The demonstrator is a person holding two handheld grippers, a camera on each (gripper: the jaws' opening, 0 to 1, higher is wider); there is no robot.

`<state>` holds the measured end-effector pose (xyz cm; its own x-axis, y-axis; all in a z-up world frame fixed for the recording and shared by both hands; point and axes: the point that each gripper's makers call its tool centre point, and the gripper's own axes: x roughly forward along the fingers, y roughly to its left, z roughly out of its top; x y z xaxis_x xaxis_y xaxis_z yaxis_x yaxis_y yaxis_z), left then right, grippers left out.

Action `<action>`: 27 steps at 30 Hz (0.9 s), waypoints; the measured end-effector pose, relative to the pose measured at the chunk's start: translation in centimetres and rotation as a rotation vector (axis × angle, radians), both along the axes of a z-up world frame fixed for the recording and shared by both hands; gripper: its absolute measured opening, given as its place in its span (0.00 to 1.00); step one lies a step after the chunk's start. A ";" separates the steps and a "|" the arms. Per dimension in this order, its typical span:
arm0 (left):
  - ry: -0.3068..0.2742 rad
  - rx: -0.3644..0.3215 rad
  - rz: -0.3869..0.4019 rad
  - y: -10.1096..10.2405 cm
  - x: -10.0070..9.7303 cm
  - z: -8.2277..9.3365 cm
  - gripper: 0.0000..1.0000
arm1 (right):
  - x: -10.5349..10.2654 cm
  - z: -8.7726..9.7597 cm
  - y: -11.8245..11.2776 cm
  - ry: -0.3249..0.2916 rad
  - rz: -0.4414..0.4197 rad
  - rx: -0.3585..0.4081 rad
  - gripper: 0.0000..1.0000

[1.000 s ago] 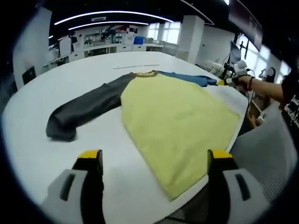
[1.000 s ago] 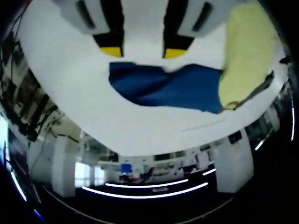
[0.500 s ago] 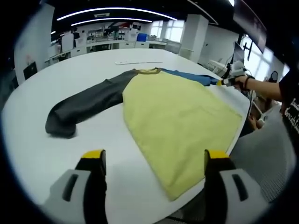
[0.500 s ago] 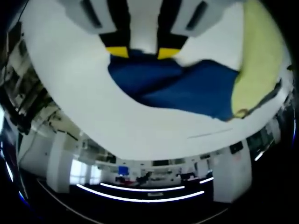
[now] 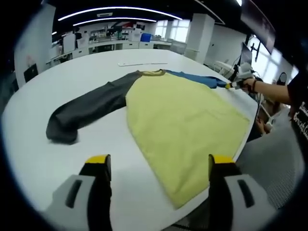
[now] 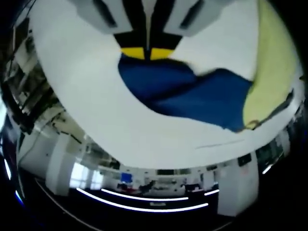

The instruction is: Fold the garment on the visible template until the final outline fits inside the template.

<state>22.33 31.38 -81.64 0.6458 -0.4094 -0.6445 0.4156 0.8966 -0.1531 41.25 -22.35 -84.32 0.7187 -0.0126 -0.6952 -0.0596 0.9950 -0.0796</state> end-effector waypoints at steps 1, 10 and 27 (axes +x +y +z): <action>-0.001 0.001 -0.001 0.0 0.0 0.0 0.80 | -0.1 0.1 -0.2 0.001 0.000 0.000 0.00; -0.005 0.001 -0.017 -0.6 0.1 0.3 0.79 | -2.3 1.1 -0.6 0.020 0.043 -0.004 0.00; -0.014 -0.012 -0.034 -1.2 0.3 0.5 0.78 | -3.6 1.9 -3.8 0.047 0.069 -0.042 0.00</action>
<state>22.61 30.17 -81.12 0.6403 -0.4388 -0.6304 0.4480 0.8800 -0.1576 37.70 -26.17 -82.42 0.6857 0.0062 -0.7279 -0.1324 0.9843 -0.1163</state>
